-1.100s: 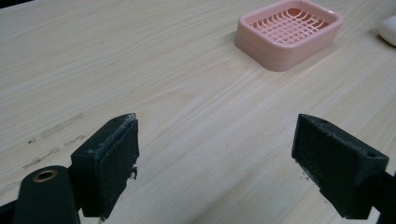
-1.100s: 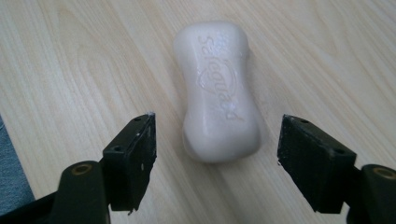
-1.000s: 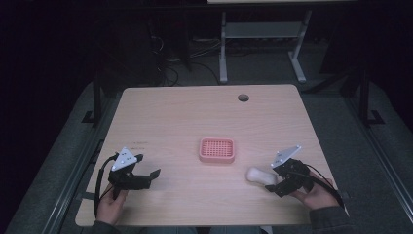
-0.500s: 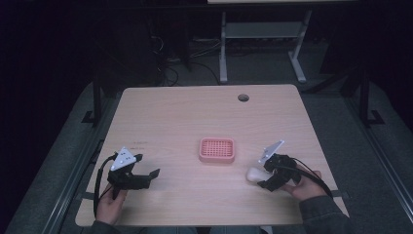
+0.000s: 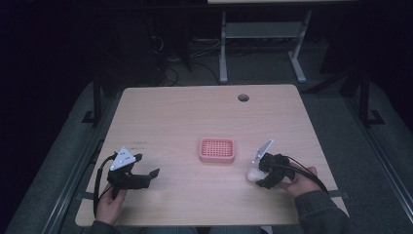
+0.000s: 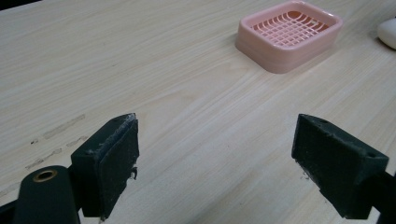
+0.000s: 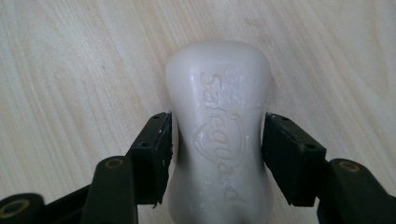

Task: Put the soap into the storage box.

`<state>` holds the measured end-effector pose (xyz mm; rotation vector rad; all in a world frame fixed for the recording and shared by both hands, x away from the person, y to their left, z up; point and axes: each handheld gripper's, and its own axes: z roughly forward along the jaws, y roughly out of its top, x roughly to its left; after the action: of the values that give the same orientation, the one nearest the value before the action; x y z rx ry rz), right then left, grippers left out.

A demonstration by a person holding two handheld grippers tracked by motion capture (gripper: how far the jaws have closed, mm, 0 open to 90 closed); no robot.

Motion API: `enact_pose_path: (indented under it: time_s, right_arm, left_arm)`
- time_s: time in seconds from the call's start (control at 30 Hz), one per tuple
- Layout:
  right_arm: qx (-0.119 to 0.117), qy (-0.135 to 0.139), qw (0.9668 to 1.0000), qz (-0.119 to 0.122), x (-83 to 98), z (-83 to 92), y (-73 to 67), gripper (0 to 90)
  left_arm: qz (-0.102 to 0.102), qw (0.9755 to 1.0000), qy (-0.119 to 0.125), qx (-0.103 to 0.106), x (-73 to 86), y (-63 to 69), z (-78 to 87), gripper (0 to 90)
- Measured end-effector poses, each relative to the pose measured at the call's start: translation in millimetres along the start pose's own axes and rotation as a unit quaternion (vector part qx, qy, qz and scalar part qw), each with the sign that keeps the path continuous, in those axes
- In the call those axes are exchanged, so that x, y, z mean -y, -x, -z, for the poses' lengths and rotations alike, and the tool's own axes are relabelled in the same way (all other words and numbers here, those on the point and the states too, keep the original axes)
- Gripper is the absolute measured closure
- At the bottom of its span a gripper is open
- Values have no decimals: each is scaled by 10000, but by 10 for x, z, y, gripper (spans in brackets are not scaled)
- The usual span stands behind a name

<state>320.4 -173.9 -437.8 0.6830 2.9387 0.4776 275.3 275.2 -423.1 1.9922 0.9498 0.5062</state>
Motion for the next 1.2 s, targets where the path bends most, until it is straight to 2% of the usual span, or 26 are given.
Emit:
enact_pose_path:
  time_s: [0.1,0.77,0.93,1.03,1.2]
  right_arm:
    - [23,-119,9999,13,-12,-15,8,460]
    - [-24,-352,9993,114,-78,-58,6,487]
    - [-38,-351,9993,119,-79,-40,-6,490]
    - [-143,-252,9995,99,-75,-5,-10,491]
    - [-133,-162,9997,159,-107,69,-23,491]
  left_arm:
    - [9,10000,9,-2,0,-1,0,146]
    - [-42,10000,-15,12,-2,0,5,145]
    - [-1,10000,16,-7,-1,-10,19,145]
    - [36,10000,37,5,-2,-13,20,145]
    - [15,10000,52,-1,-4,-8,19,146]
